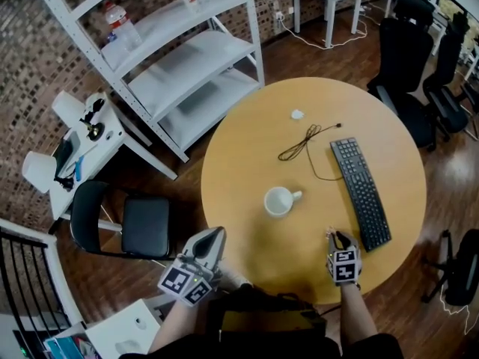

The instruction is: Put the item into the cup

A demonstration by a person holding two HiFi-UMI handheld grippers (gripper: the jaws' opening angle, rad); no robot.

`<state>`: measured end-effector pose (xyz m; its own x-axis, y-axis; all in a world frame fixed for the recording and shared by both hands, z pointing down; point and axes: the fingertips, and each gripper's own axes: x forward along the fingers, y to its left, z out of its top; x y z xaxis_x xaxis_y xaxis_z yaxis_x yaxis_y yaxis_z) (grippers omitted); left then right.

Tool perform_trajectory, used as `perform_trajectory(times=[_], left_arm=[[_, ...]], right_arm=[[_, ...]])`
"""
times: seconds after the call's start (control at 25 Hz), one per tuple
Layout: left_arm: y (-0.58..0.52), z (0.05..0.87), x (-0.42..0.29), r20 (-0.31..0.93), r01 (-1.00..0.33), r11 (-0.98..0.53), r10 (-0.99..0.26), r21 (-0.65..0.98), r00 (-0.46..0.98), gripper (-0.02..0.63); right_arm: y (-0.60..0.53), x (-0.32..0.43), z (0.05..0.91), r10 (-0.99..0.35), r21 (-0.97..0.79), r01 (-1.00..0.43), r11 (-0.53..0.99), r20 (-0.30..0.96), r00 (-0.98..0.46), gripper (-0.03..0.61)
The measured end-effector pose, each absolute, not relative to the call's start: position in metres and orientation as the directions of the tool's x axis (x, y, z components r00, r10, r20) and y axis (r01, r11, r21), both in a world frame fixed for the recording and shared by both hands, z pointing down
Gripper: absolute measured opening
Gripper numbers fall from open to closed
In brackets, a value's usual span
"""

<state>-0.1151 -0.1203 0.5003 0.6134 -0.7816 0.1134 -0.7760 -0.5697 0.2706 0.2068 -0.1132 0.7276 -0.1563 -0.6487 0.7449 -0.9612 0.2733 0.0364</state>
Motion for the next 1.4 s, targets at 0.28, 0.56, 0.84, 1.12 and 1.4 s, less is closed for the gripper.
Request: perform_trajectory(times=[0.28,0.56,0.84,1.12,1.4], left_arm=[[-0.123,0.496,-0.11,0.084,-0.764,-0.586,-0.776,0.271,0.625,0.003],[-0.131,0.493,-0.113,0.048,-0.754,-0.597,-0.775,0.274,0.63,0.003],[-0.134,0.482,-0.132,0.008,-0.764,-0.592,-0.789,0.257,0.614,0.003],[-0.124,0.479,-0.155,-0.015,-0.788,-0.556,-0.819,0.265,0.573,0.003],[-0.11,0.48,-0.189,0.007,-0.822,-0.499,-0.853,0.275,0.521,0.003]], right_arm=[[-0.119,0.206,0.7,-0.702,0.052,-0.962,0.268,0.694,-0.159,0.0],[-0.148,0.194,0.631,-0.799,0.089,-0.956,0.279,0.574,-0.18,0.0],[-0.185,0.132,0.571,-0.84,0.145,-0.906,0.398,0.454,-0.297,0.0],[-0.206,0.061,0.558,-0.797,0.176,-0.828,0.532,0.434,-0.42,0.0],[-0.223,0.03,0.577,-0.765,0.185,-0.802,0.569,0.478,-0.432,0.014]])
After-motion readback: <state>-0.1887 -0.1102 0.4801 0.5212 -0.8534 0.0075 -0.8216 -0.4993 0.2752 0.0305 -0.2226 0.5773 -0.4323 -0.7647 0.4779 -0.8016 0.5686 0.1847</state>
